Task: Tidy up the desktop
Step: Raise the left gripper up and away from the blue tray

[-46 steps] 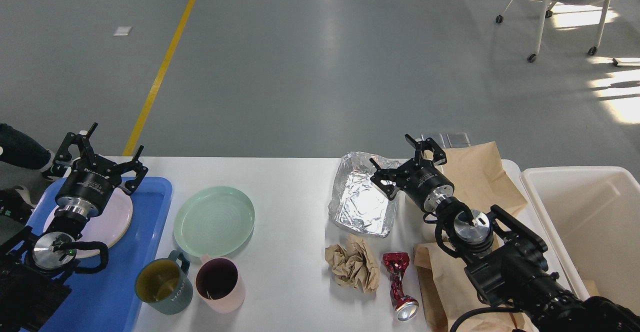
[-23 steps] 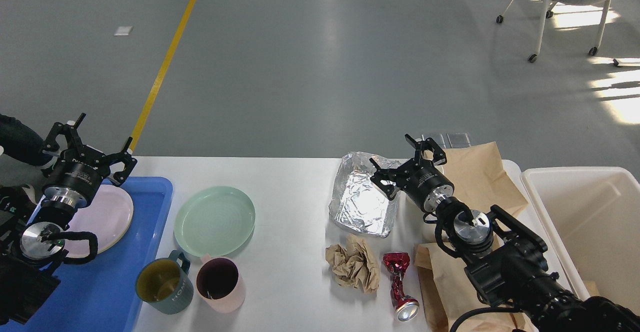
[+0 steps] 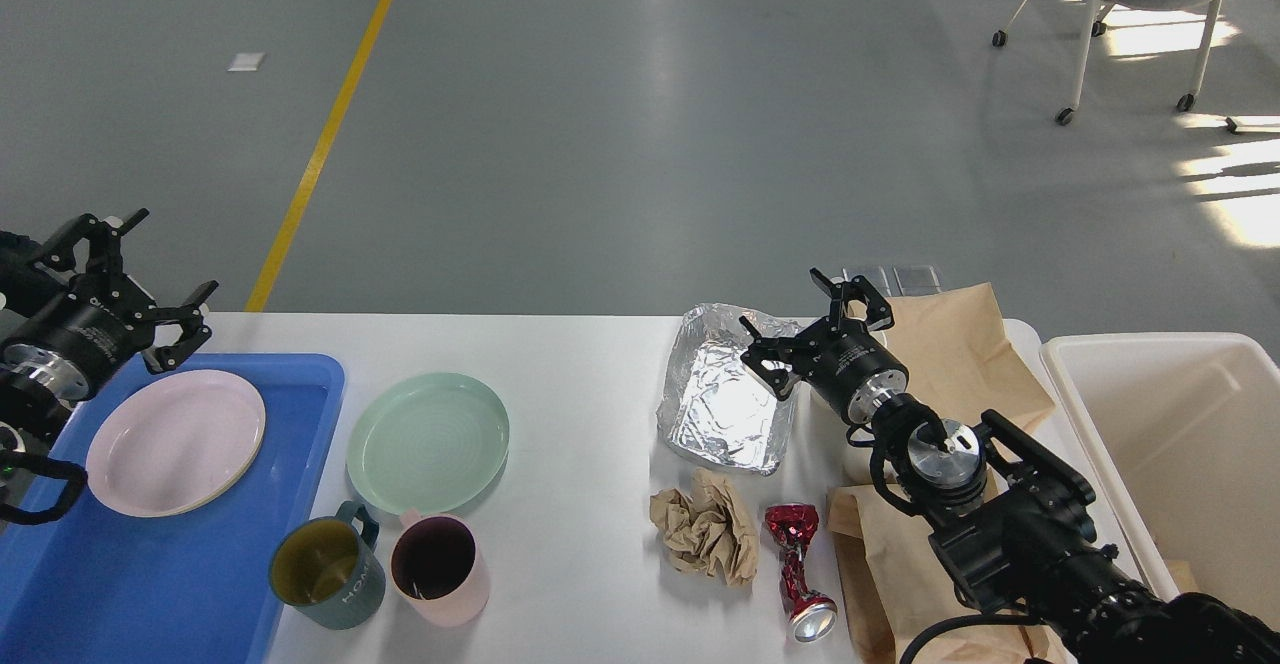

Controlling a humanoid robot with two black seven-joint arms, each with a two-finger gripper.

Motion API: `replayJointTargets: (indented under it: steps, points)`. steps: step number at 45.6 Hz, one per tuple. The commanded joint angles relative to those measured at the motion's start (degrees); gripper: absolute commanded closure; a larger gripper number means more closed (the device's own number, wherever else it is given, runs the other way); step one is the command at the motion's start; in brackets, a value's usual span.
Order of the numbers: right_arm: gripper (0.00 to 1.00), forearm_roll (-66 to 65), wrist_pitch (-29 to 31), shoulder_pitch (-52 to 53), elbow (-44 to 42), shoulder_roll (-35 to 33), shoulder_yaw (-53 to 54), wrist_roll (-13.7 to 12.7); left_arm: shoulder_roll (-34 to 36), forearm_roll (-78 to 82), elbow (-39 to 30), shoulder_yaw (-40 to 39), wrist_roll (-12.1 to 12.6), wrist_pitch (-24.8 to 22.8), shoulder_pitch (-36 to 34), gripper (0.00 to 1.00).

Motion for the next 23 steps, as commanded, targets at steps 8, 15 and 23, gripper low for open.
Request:
replayJointTargets:
  steps: [8, 15, 23]
  points:
    - [0.00, -0.01, 0.01, -0.03, 0.00, 0.00, 0.00, 0.00, 6.76, 0.36, 0.21, 21.28, 0.27, 0.77, -9.51, 0.03]
    - [0.00, -0.01, 0.01, -0.03, 0.00, 0.00, 0.00, 0.00, 9.75, 0.36, 0.30, 32.78, 0.27, 0.86, -16.63, 0.03]
    - [0.00, -0.01, 0.01, -0.03, 0.00, 0.00, 0.00, 0.00, 9.76, 0.45, 0.12, 49.66, 0.18, -2.38, -24.80, 0.03]
